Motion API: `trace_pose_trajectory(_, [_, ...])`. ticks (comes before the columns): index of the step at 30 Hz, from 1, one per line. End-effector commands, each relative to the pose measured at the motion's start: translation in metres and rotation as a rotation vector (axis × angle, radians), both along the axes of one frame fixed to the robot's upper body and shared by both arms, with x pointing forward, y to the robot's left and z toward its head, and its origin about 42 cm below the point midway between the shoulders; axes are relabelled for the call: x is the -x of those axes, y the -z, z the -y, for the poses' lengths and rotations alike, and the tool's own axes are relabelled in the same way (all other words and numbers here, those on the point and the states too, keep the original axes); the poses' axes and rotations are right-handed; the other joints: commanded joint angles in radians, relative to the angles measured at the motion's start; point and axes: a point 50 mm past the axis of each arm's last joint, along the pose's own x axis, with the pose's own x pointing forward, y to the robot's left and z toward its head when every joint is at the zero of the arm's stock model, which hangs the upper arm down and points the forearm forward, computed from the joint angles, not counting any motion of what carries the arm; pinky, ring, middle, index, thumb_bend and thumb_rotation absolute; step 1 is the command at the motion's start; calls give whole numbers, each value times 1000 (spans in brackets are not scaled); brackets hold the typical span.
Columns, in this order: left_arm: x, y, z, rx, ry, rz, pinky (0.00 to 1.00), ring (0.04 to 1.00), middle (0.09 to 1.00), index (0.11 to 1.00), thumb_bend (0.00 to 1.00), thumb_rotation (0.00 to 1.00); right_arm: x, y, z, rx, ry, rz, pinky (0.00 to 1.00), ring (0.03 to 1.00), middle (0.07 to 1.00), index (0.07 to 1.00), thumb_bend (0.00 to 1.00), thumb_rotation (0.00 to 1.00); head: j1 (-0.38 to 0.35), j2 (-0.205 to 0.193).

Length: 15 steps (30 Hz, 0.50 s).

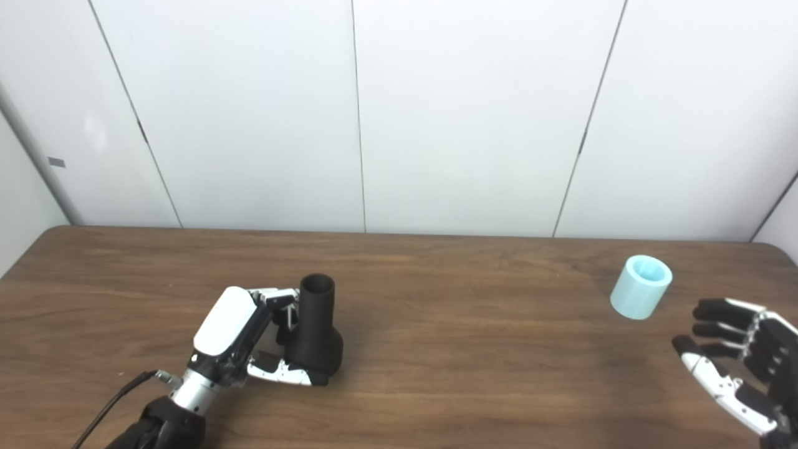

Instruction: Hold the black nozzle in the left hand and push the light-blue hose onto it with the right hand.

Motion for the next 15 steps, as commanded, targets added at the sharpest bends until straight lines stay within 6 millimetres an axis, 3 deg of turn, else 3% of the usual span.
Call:
trace_pose_trajectory(1, [32,42,18,38,31,-100,348,460,479,498,521,0,3,-16,3,38,18,60,518,606,625,595,257,0,-2,0])
trace_pose_trajectory(15, [69,78,63,18,199,-193,346,477,473,509,520,0,-2,-31,1,66,65,108,536,625,643,609,265,0,-71,3])
